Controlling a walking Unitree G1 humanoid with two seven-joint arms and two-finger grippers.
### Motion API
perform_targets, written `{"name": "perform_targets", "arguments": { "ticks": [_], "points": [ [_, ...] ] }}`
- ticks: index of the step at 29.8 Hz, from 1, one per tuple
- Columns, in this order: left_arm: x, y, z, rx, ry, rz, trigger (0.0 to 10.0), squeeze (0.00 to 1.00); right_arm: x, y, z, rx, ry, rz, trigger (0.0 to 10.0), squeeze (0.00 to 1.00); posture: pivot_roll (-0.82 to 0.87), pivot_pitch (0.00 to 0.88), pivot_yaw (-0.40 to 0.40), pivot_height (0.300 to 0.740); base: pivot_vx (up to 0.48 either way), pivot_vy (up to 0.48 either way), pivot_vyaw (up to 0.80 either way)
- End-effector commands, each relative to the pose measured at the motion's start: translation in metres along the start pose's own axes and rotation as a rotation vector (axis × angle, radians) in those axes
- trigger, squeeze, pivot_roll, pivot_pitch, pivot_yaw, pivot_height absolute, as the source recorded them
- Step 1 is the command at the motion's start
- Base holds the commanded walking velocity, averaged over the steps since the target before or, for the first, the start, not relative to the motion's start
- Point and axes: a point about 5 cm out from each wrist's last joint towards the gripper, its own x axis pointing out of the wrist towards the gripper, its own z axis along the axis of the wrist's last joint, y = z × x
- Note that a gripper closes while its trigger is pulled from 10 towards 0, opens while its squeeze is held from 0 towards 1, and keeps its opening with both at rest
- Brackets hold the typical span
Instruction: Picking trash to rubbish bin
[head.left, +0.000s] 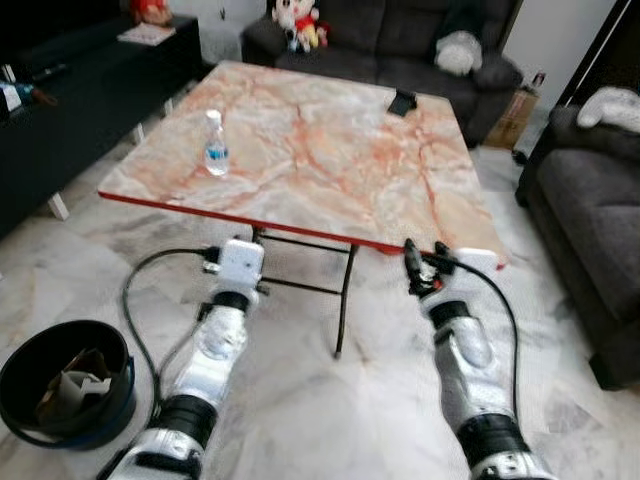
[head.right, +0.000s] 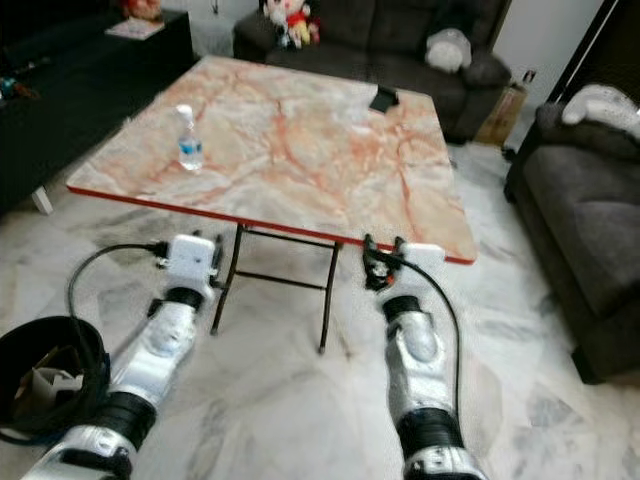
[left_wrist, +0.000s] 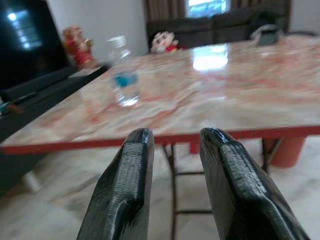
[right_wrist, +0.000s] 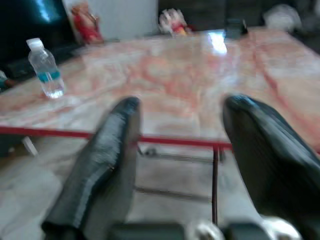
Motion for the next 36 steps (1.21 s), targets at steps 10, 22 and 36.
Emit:
{"name": "perform_targets", "arguments": {
  "ticks": [10, 22, 36],
  "points": [
    [0.010, -0.009, 0.018, -0.022, -0.020, -0.015, 10.0, 0.00, 0.003, -0.010, 0.010, -0.017, -0.026, -0.023, 10.0, 0.00, 0.10, 0.000, -0.103, 0.740, 0.000, 0.000, 0.00],
    [0.012, -0.004, 0.021, -0.055, 0.000, 0.038, 10.0, 0.00, 0.003, -0.008, 0.010, 0.003, -0.028, -0.025, 10.0, 0.00, 0.10, 0.000, -0.096, 0.740, 0.000, 0.000, 0.00],
    [0.012, 0.001, 0.025, -0.043, -0.002, 0.063, 10.0, 0.00, 0.004, -0.001, 0.012, -0.017, -0.027, 0.025, 10.0, 0.00, 0.10, 0.000, -0.097, 0.740, 0.454, 0.000, 0.28]
  ]
}}
